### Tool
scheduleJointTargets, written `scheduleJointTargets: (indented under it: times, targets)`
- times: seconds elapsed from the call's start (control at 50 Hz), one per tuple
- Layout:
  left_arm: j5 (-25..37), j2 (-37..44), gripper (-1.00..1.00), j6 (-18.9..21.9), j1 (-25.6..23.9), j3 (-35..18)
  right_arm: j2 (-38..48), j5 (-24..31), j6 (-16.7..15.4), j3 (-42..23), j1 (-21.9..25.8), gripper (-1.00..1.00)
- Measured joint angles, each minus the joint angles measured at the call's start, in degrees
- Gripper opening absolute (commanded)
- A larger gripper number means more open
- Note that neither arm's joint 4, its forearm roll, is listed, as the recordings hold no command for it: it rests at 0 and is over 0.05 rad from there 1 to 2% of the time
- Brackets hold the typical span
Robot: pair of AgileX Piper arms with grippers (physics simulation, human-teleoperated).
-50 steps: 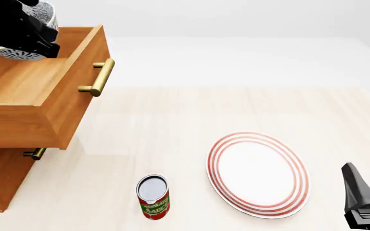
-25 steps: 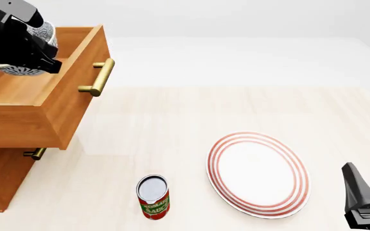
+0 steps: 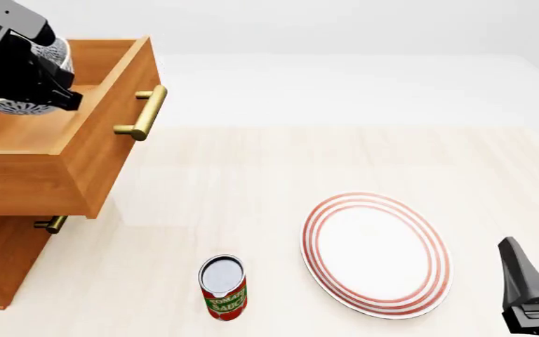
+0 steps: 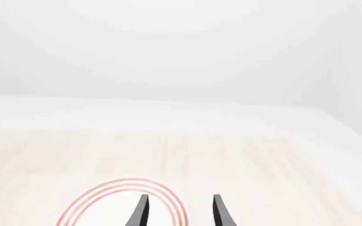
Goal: Put the bowl in the top drawer of the cabinet.
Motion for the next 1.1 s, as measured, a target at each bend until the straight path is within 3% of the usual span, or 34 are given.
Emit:
scheduleJointTargets:
  times: [0.5,0.52,0.92,1.1]
  targets:
    - [-1.68,1.21,-1.00,0.73,2.44,0.03,0.00,-0.02,-0.24,0.00,0.01,1.00]
    - [-1.75,1.23,1.00,0.65,2.43,0.02,0.00,-0.02,-0.25,0.00,0.01,1.00]
    - [-2.27,2.24,1.00,-0.79,2.84,-1.94,0.00,-0.14,-0.42,0.00,-0.03,1.00]
    - [-0.16,1.53,1.00,-3.47,0.92,-6.38,0.00,-0.13,-0.43,0.00,-0.04,1.00]
